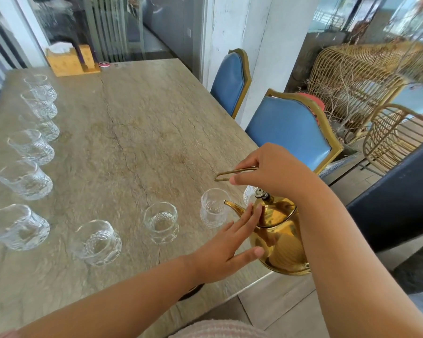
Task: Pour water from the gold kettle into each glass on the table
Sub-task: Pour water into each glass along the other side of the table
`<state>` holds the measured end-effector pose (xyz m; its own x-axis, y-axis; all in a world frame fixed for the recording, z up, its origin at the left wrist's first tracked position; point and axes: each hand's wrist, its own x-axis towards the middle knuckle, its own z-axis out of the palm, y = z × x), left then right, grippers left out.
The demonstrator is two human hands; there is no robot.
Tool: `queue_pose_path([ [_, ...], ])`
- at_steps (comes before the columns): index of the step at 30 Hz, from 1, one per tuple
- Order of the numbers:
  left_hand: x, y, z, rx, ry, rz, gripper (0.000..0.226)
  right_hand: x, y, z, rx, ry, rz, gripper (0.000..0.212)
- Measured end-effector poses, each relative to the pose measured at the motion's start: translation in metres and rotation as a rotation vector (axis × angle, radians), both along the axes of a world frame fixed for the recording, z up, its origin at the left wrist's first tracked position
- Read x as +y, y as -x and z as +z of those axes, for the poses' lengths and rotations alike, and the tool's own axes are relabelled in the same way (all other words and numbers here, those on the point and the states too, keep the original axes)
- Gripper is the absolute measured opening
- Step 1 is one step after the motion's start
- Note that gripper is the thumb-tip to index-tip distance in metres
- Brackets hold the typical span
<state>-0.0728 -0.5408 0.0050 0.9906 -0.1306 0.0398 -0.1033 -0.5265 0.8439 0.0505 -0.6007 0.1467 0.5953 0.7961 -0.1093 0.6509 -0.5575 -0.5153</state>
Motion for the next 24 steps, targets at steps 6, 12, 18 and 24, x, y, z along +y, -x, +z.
queue_pose_path([
  [6, 0.004, 0.0, 0.001, 0.0, 0.012, -0.006, 0.069, 0.006, 0.0, 0.001, 0.01, -0.003, -0.011, 0.021],
  [12, 0.005, 0.0, 0.005, -0.008, 0.035, -0.016, 0.07, 0.01, 0.001, 0.003, -0.013, 0.019, -0.005, 0.024],
  [18, 0.008, 0.001, 0.004, -0.001, 0.032, -0.022, 0.068, 0.011, 0.004, 0.004, -0.011, 0.028, -0.01, 0.023],
  [24, 0.008, 0.002, 0.004, 0.001, 0.037, -0.018, 0.065, 0.011, 0.006, 0.006, -0.009, 0.028, -0.005, 0.022],
])
